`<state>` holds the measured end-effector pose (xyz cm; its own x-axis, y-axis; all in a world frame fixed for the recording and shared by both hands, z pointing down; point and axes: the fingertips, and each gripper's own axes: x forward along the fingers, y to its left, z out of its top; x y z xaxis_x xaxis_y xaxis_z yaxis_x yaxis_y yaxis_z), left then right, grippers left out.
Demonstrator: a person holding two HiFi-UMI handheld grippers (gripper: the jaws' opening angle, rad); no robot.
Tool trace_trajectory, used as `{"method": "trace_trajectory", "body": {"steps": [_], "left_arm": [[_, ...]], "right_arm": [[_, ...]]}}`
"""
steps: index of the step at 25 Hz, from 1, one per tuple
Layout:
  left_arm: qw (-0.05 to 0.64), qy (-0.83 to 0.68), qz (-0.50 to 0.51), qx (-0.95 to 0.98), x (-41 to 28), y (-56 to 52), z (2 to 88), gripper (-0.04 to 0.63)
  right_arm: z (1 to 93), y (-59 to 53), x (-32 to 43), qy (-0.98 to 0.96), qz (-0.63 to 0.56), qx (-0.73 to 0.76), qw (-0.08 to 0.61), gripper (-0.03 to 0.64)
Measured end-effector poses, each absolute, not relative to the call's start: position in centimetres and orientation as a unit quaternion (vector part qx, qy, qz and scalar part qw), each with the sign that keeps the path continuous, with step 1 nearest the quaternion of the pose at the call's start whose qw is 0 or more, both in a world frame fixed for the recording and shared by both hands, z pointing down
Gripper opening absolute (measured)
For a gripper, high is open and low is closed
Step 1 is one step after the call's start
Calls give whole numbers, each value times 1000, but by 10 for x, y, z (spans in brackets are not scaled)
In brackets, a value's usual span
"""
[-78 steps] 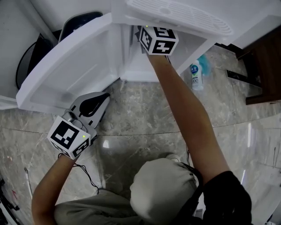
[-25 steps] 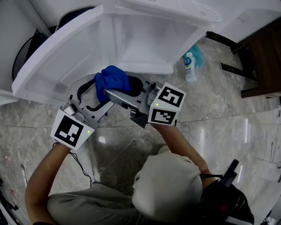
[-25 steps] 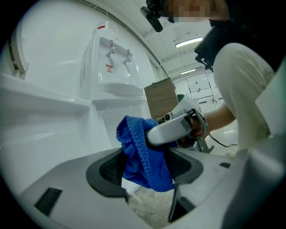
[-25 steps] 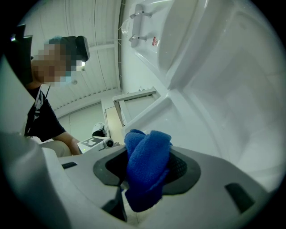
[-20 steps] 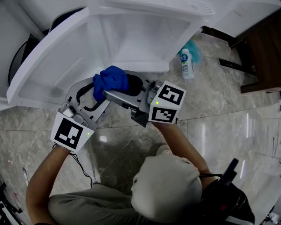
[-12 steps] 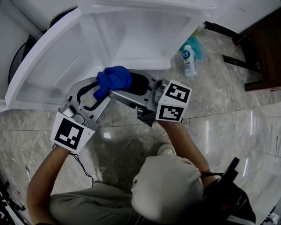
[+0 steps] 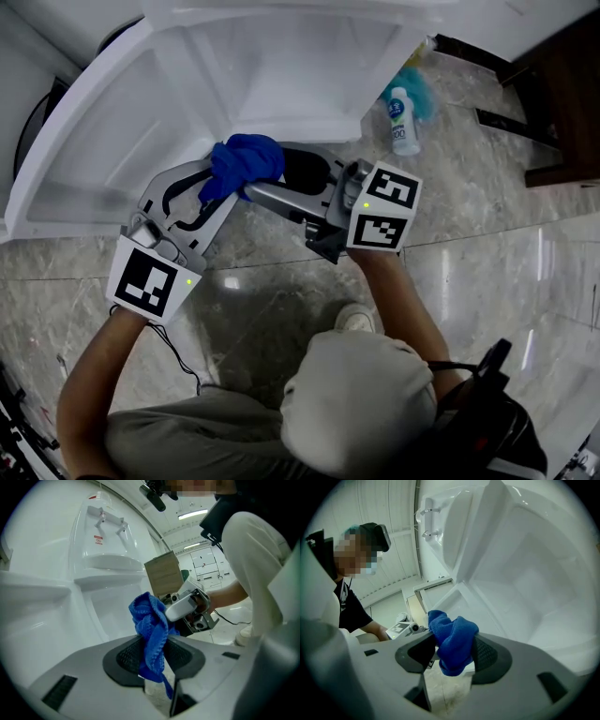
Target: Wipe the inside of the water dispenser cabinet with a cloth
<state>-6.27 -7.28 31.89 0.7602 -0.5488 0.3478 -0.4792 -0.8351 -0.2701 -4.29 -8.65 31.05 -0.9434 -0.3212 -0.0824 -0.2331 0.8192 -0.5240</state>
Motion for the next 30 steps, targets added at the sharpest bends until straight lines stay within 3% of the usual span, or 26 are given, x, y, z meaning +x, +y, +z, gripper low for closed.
{"method": "trace_trajectory", "body": {"steps": [3, 6, 7, 8, 9, 12, 18, 24, 30], "left_arm": [[75, 280, -213, -933, -64, -74, 322, 129], [59, 285, -195, -937, -65, -75, 322, 133], [47, 289, -185, -938, -67, -75, 322, 152], [35, 293, -177, -939, -69, -75, 322, 224], [28, 296, -174, -939, -71, -76, 323, 250], [17, 300, -180, -937, -79, -77, 327, 250], [-13, 299, -180, -937, -92, -72, 343, 250], [-16, 298, -192, -935, -100, -65, 349, 250], [-34, 316, -184, -930, -113, -67, 354, 250]], "right_arm": [[312, -89, -42, 945, -278, -143, 93, 160], [314, -91, -43, 943, -282, -146, 97, 141], [314, -92, -43, 943, -282, -149, 97, 138], [315, -95, -42, 943, -281, -154, 95, 135], [316, -99, -40, 943, -277, -163, 91, 133], [324, -126, -22, 943, -242, -221, 64, 130], [376, -212, -4, 919, -57, -372, -118, 130], [434, -270, -40, 863, 97, -367, -333, 132], [475, -299, -65, 829, 137, -342, -421, 132]]}}
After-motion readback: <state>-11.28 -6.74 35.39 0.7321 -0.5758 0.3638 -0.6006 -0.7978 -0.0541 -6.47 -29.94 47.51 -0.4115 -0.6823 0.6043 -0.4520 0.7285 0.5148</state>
